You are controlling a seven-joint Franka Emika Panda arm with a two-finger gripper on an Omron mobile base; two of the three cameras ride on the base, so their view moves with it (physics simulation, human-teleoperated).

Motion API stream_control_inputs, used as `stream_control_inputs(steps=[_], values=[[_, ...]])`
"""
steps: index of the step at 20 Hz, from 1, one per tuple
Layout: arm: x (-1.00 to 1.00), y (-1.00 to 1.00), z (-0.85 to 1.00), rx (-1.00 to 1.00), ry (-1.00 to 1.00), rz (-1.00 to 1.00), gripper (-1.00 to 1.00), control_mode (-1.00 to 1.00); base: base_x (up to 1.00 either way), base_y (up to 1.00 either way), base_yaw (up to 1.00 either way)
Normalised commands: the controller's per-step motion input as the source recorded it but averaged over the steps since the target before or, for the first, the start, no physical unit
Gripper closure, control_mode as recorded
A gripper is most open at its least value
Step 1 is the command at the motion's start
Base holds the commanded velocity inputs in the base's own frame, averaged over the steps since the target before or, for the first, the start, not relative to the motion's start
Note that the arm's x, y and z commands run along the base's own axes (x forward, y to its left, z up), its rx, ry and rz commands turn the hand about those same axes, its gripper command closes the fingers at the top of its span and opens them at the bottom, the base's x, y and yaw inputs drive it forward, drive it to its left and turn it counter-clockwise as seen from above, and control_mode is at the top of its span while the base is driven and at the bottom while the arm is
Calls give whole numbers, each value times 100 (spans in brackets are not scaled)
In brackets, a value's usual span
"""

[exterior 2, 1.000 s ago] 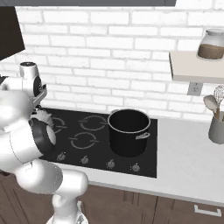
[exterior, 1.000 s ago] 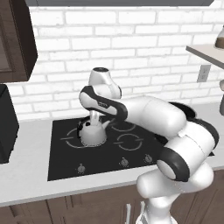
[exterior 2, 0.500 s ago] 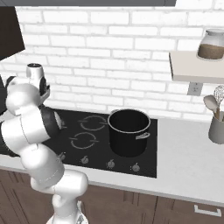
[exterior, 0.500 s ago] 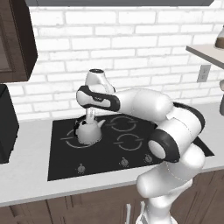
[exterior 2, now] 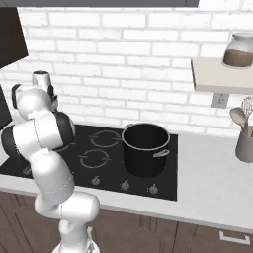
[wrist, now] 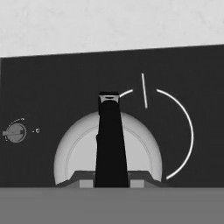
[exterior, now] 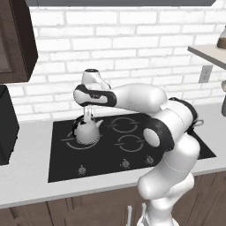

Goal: Pick the kettle from the counter and place it on a stove burner. Then turn the burner on.

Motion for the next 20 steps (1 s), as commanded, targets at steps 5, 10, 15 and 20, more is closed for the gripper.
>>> stream_control_inputs(steps=[5,10,15,20], values=[[0,0,-33,-2,0,0,100,-100,0,0,0],[0,0,-34,0,0,0,100,-100,0,0,0],[0,0,-12,0,-1,0,100,-100,0,0,0],[18,3,0,0,-3,0,100,-100,0,0,0]])
